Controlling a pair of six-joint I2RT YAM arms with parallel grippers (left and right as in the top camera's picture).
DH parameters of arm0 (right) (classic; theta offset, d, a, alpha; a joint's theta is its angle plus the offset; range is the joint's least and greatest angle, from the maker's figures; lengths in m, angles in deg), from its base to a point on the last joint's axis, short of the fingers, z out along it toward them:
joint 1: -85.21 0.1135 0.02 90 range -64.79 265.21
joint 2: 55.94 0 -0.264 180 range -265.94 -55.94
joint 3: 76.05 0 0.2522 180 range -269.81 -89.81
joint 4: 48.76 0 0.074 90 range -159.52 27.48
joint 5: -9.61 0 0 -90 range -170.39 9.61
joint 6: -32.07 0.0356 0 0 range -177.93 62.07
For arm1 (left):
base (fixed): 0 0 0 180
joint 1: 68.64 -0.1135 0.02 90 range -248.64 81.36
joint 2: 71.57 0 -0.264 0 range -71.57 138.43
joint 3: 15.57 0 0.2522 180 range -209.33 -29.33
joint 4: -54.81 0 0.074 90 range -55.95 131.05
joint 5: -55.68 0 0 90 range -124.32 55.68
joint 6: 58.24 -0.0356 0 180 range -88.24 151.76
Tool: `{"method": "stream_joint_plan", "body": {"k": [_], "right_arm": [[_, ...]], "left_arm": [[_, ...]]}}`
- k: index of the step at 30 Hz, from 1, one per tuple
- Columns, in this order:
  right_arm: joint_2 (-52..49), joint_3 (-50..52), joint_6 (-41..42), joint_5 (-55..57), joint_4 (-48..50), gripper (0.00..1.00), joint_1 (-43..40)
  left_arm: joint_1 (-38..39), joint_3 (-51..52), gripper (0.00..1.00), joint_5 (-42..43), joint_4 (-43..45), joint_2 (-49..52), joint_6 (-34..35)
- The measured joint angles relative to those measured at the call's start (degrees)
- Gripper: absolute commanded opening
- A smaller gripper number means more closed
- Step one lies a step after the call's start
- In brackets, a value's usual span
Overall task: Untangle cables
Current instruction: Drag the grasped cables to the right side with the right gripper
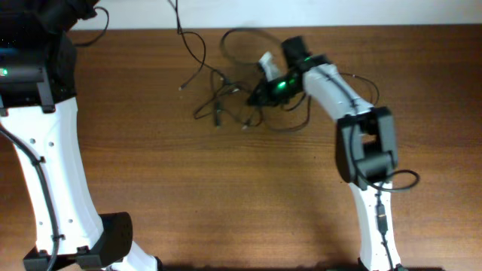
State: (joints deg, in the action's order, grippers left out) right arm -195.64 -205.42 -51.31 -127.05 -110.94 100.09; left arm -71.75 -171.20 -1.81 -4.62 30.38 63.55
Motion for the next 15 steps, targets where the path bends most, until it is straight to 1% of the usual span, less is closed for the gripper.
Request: {"method": "stream_joint_plan", "body": {"k": [1,2,3,4,7,8,11,15], "right_arm": [[2.05,0.04,-0.79,1.16,-3.17,0.04,-1.38],[6.62,0.09,-2.10,3.23,-7.30,0.04,-3.72],[10.64,-0.11,-3.30,5.66,-10.43,0.04,-5.01],[15.47,-0.11,-4.13,9.42,-15.93,0.04,-5.70],[24.00,-0.20,-5.11,17.84,-24.90,0.04,-6.08],[27.12,-0.20,-5.16,21.66,-26.82,0.04,-6.36],[35.06,-0.87,-5.09,28.98,-29.88,0.04,-9.31],[46.93,-5.07,-3.37,31.89,-30.73,0.04,-16.87]], "left_arm": [[0.02,-0.07,0.00,-1.68,-3.30,-0.09,-1.49],[-0.02,0.02,0.00,-5.97,-10.05,-0.17,-4.63],[-0.04,0.15,0.00,-9.46,-12.61,-0.17,-7.17],[-0.04,0.63,0.00,-12.48,-14.84,-0.20,-9.31],[-0.04,5.07,0.00,-25.86,-19.67,-0.50,-14.80],[-0.04,7.91,0.00,-30.97,-20.35,-0.48,-15.80],[-0.15,16.70,0.00,-41.97,-19.26,-0.42,-16.87],[-2.27,28.06,0.00,-46.38,-14.05,-0.15,-17.29]]}}
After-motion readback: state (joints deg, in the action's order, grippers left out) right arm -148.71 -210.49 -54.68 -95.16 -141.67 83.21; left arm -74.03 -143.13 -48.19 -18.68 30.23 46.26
